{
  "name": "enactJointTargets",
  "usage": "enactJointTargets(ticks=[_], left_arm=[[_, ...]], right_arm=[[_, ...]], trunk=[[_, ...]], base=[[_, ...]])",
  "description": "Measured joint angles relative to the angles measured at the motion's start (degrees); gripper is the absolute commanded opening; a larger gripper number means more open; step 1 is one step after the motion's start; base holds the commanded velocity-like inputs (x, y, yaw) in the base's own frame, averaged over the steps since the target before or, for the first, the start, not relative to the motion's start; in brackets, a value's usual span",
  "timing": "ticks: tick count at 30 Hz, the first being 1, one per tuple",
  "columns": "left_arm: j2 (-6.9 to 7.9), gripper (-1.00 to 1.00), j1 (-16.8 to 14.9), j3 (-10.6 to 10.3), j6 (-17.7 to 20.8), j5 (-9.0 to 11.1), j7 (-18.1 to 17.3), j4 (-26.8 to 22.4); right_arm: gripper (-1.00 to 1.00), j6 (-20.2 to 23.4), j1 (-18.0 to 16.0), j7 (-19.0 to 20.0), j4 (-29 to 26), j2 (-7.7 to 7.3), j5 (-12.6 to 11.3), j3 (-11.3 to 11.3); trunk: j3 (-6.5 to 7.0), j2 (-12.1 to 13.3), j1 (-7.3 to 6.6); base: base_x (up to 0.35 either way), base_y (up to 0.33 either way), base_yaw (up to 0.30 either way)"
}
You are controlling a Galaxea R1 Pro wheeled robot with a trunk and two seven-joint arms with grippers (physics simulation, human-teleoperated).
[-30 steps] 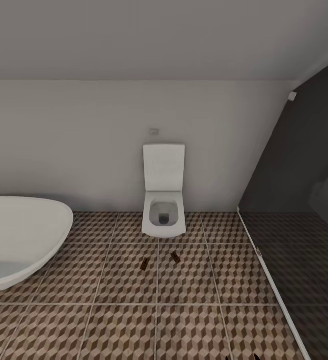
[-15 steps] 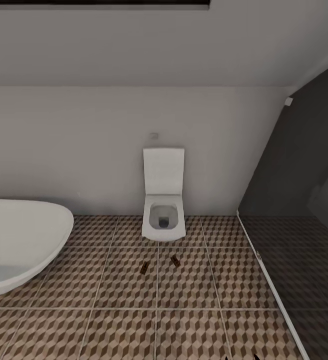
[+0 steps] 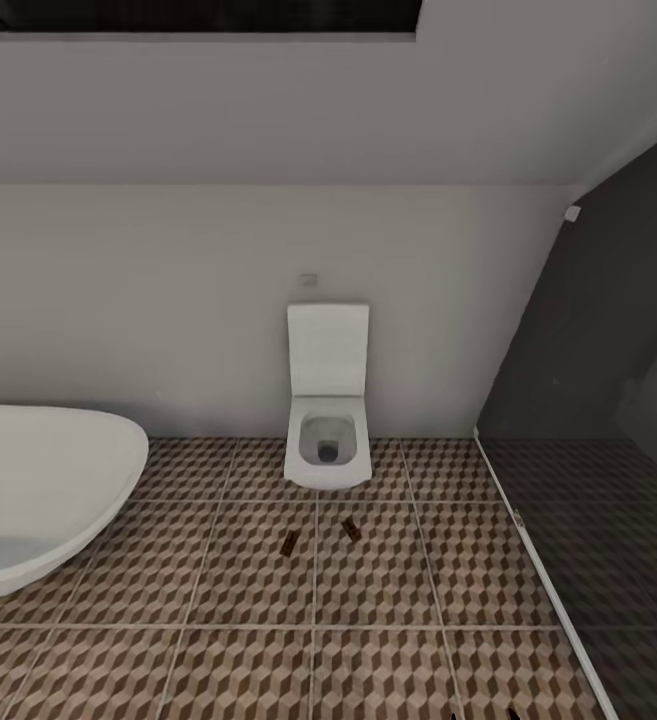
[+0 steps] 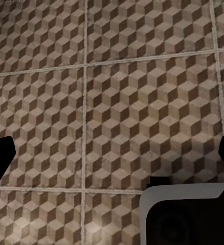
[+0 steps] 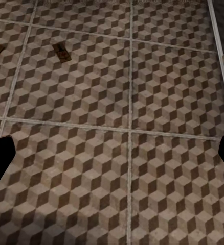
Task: Take the four mousetraps from the cabinet in the bathroom and place them on the bathroom floor. Make sure all four end up on the same floor surface, and ensure that at least two of them are either under or directly next to the same bathroom sink.
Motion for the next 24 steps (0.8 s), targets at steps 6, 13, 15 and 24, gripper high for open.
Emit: enactJointTargets(ticks=[6, 13, 15, 24], left_arm=[[0.0, 1.0, 0.0, 0.0, 0.0, 0.0, 0.0, 0.0], [0.0, 1.0, 0.0, 0.0, 0.0, 0.0, -0.1, 0.0], [0.0, 1.0, 0.0, 0.0, 0.0, 0.0, -0.1, 0.0], [-0.07, 1.0, 0.0, 0.0, 0.0, 0.0, -0.1, 0.0]], right_arm=[[1.0, 0.0, 0.0, 0.0, 0.0, 0.0, 0.0, 0.0], [1.0, 0.0, 0.0, 0.0, 0.1, 0.0, 0.1, 0.1], [1.0, 0.0, 0.0, 0.0, 0.1, 0.0, 0.1, 0.1], [1.0, 0.0, 0.0, 0.0, 0.2, 0.0, 0.1, 0.1]], trunk=[[0.56, 0.0, 0.0], [1.21, 0.0, 0.0], [1.39, 0.0, 0.0], [2.23, 0.0, 0.0]], base=[[0.0, 0.0, 0.0], [0.0, 0.0, 0.0], [0.0, 0.0, 0.0], [0.0, 0.0, 0.0]])
